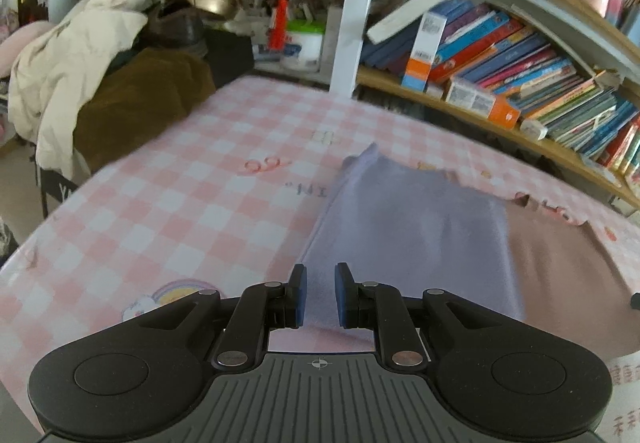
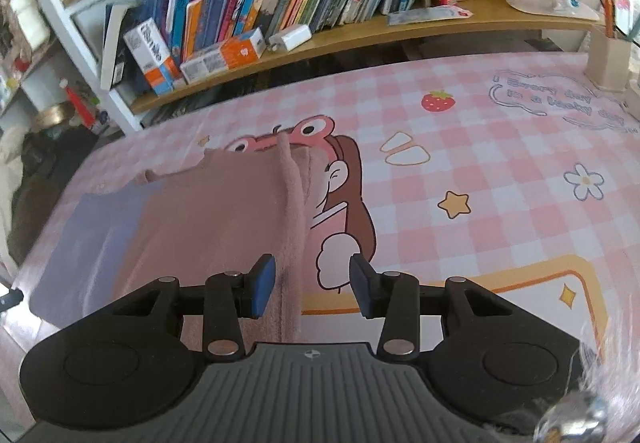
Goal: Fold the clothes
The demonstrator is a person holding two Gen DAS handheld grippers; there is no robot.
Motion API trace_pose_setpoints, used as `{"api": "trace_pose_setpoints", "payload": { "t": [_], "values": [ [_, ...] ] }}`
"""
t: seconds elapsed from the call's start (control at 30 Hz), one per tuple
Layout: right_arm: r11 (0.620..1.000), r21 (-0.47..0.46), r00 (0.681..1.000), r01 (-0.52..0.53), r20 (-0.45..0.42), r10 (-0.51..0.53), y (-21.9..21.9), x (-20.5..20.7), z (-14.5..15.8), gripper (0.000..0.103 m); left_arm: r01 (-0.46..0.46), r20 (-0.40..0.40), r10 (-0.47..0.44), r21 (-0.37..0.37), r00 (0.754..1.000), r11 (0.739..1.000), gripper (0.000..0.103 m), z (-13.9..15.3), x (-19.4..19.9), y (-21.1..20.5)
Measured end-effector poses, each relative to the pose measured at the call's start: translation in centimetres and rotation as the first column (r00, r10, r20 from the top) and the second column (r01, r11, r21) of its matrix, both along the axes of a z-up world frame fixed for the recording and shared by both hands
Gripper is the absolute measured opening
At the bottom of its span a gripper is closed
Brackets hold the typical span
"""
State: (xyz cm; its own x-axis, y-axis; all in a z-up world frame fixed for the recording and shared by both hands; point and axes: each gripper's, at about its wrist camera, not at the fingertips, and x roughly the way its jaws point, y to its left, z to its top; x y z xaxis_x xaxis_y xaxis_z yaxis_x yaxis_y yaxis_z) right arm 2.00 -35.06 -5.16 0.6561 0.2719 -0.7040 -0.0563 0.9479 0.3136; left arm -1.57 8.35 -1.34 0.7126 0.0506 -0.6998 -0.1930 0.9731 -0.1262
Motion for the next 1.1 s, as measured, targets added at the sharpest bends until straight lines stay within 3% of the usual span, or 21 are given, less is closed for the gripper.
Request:
{"api": "trace_pose_setpoints", "payload": {
  "t": [0.13,0.23,0.33,0.47,0.57,0.7,0.83,0.9,1.03,1.1],
  "values": [
    [1.0,0.01,1.0,-0.002,-0.017,0.003,0.2,0.5,-0.4,0.039,-0.005,-0.023,0.005,0.002,1.0,1.0,0.017,-1.0,0.8,0.3],
    [1.0,0.014,1.0,0.003,-0.022,-0.003,0.4,0.7,-0.5,0.039,0.004,-0.011,-0.004,0.007,1.0,1.0,0.026,-0.9,1.5,0.8],
    [1.0,0.015,1.0,0.01,-0.026,-0.009,0.7,0.9,-0.6,0.039,0.016,0.005,-0.016,0.01,1.0,1.0,0.028,-0.8,2.4,1.4],
    [1.0,0.022,0.999,0.016,-0.036,-0.015,1.1,1.3,-0.8,0.037,0.056,-0.025,-0.055,0.018,0.998,0.998,0.043,-1.6,3.9,1.6],
    [0.998,0.053,0.999,0.018,-0.04,-0.016,1.1,1.5,-0.9,0.006,0.074,-0.046,-0.073,0.022,0.996,0.997,0.042,-2.3,4.6,1.4],
    [0.983,0.179,0.999,0.051,0.005,-0.053,0.1,1.0,0.5,0.006,0.074,-0.063,-0.073,0.018,0.995,0.997,0.042,-2.7,5.2,1.5],
    [0.992,0.081,0.992,0.099,-0.085,-0.092,0.0,1.9,-2.4,0.006,0.089,-0.068,-0.09,-0.013,0.994,0.996,0.045,-3.1,5.4,1.9],
    [0.998,-0.002,0.996,0.059,-0.067,-0.059,1.0,2.2,-2.5,0.006,0.095,-0.068,-0.096,-0.017,0.993,0.995,0.045,-3.1,5.4,2.0],
    [0.997,-0.063,0.998,0.031,-0.057,-0.035,2.0,2.4,-2.1,0.006,0.093,-0.065,-0.094,-0.025,0.993,0.995,0.045,-3.2,5.4,2.2],
    [0.996,-0.074,0.997,0.046,-0.053,-0.05,1.9,2.2,-1.9,0.018,0.085,-0.059,-0.086,-0.021,0.995,0.996,0.045,-3.0,5.2,2.2]
  ]
}}
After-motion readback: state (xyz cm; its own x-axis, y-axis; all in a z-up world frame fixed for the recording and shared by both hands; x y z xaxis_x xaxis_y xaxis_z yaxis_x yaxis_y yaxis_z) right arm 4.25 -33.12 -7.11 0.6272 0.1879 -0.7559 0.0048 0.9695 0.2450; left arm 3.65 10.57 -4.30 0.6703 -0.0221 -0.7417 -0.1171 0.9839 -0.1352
